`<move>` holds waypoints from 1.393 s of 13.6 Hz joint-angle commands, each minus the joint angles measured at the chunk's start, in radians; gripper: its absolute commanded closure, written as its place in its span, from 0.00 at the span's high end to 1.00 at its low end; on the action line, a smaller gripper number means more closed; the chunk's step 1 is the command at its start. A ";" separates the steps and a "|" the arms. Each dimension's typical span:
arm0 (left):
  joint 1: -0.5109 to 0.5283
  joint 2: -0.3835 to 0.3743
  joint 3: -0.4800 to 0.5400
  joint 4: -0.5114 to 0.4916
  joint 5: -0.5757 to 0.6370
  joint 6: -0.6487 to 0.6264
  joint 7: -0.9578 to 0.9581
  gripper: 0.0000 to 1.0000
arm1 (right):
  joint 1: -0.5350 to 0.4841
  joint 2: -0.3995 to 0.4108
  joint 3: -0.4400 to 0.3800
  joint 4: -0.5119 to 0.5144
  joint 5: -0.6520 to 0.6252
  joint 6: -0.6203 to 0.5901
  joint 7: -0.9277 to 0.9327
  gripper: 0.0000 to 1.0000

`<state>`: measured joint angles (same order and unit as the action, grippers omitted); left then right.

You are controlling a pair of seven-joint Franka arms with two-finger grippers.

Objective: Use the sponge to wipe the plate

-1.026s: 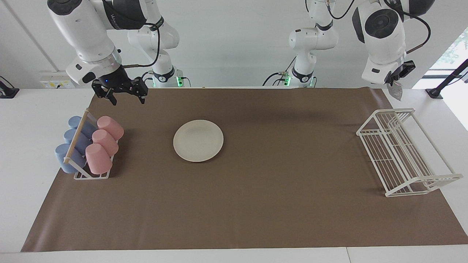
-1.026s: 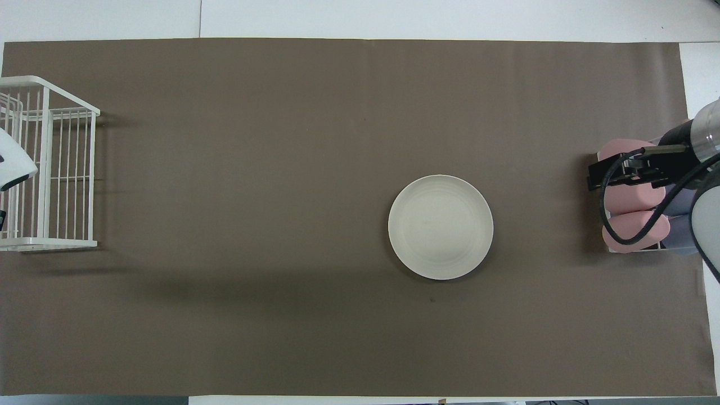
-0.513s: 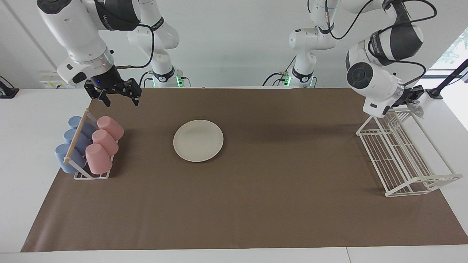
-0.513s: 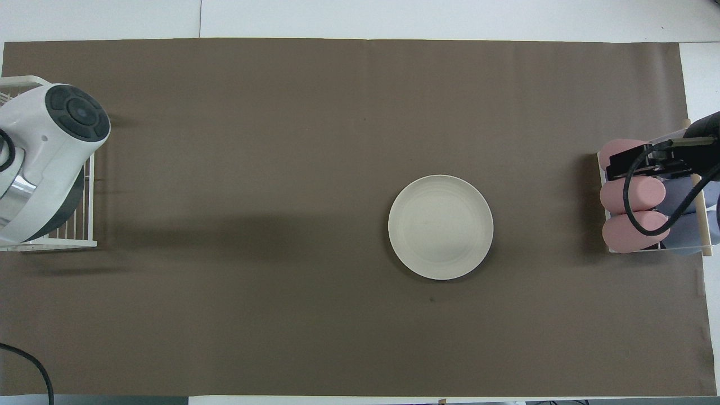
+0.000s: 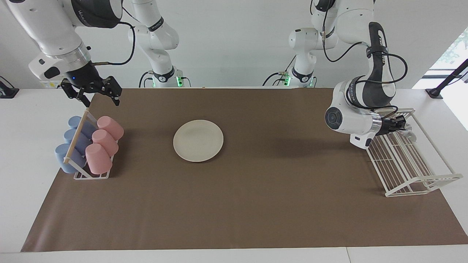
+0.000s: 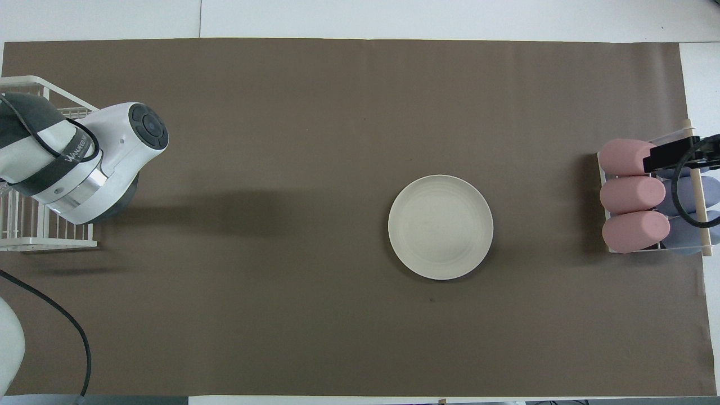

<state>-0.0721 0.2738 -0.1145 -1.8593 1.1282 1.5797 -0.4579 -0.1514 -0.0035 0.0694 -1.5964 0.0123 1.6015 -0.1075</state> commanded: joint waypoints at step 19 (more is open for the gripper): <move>0.006 -0.015 0.007 0.025 -0.165 0.100 -0.202 1.00 | 0.000 0.008 0.010 0.023 -0.017 -0.025 -0.009 1.00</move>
<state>-0.0819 0.2734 -0.1092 -1.8422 0.9990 1.6571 -0.6605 -0.1495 -0.0034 0.0743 -1.5901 0.0123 1.5993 -0.1076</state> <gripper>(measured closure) 0.573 0.000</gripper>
